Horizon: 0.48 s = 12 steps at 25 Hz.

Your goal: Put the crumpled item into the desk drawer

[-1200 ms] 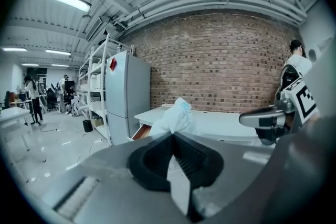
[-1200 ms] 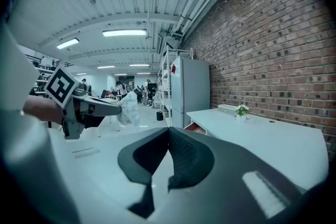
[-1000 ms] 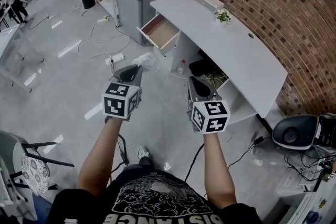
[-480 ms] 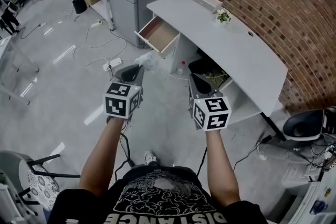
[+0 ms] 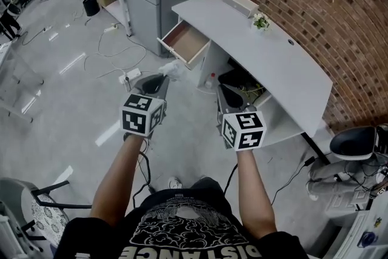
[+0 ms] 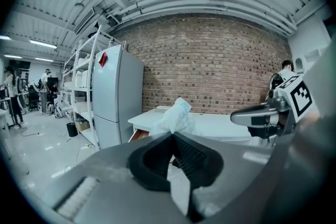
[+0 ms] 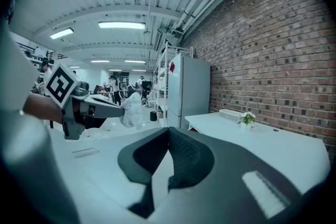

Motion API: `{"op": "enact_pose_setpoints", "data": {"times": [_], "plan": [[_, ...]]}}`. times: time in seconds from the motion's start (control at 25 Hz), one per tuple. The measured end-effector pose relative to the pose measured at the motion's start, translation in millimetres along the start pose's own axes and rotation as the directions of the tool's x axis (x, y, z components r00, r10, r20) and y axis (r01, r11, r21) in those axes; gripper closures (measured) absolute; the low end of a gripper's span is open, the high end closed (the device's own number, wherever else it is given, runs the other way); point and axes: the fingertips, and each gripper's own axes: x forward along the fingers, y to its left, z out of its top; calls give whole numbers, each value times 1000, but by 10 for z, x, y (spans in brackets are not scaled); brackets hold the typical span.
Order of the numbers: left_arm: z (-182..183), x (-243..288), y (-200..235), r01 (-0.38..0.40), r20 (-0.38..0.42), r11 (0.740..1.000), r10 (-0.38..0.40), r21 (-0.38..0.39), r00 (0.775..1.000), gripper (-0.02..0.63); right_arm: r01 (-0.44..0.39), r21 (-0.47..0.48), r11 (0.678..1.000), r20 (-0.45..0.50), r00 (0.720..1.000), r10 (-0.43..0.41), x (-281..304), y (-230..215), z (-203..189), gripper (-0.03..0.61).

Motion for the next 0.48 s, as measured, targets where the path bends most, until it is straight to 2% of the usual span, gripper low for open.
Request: {"op": "enact_pose_setpoints", "data": {"times": [0.48], "plan": [[29, 127, 168, 1, 2, 1000, -1, 27, 1000, 611, -37, 2, 999, 7, 999, 37, 310, 29, -6, 575]]}}
